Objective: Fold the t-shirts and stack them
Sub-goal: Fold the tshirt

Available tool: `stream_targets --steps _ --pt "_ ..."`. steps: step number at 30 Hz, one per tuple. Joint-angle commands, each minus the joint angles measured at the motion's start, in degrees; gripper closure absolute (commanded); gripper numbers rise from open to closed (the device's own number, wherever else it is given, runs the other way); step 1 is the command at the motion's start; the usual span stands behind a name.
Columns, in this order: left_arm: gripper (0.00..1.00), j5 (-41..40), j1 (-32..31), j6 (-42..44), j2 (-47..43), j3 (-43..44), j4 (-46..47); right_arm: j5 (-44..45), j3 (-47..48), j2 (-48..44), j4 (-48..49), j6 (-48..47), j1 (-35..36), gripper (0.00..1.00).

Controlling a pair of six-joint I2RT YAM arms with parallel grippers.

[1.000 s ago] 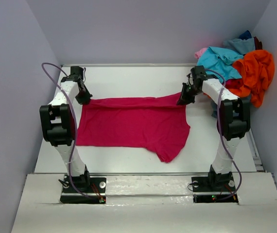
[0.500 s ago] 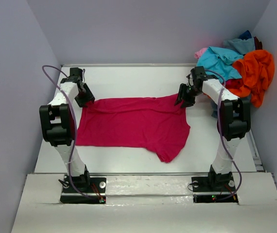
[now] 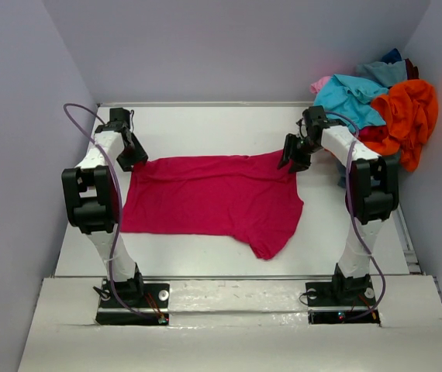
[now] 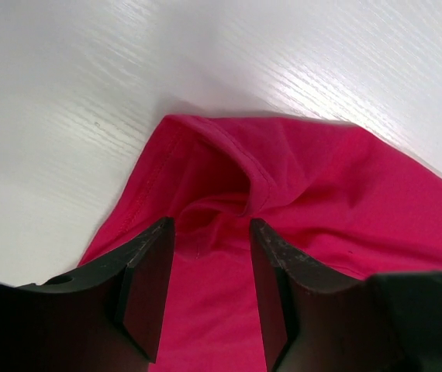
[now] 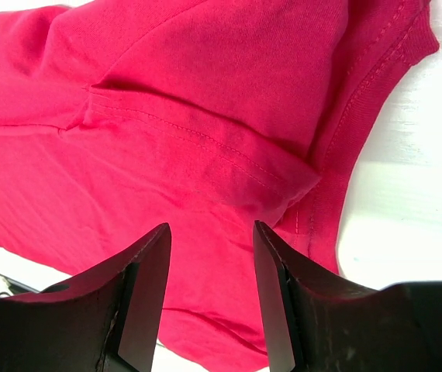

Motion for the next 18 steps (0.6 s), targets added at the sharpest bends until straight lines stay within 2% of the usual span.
stream_targets --steps 1,5,9,18 --pt "0.46 -3.03 1.34 -1.43 -5.19 1.38 -1.64 0.19 2.78 0.29 -0.39 -0.14 0.45 0.47" --pt "0.46 -3.30 1.35 -2.05 -7.82 0.33 -1.29 -0.07 4.35 1.60 -0.91 -0.14 0.45 0.47" --pt "0.46 -1.45 1.35 -1.35 -6.43 0.94 -1.38 -0.78 6.20 2.83 -1.00 0.21 0.45 0.47" --pt "0.50 8.12 0.83 1.98 -3.00 2.35 -0.77 -0.51 8.40 4.06 -1.88 0.03 0.45 0.47"
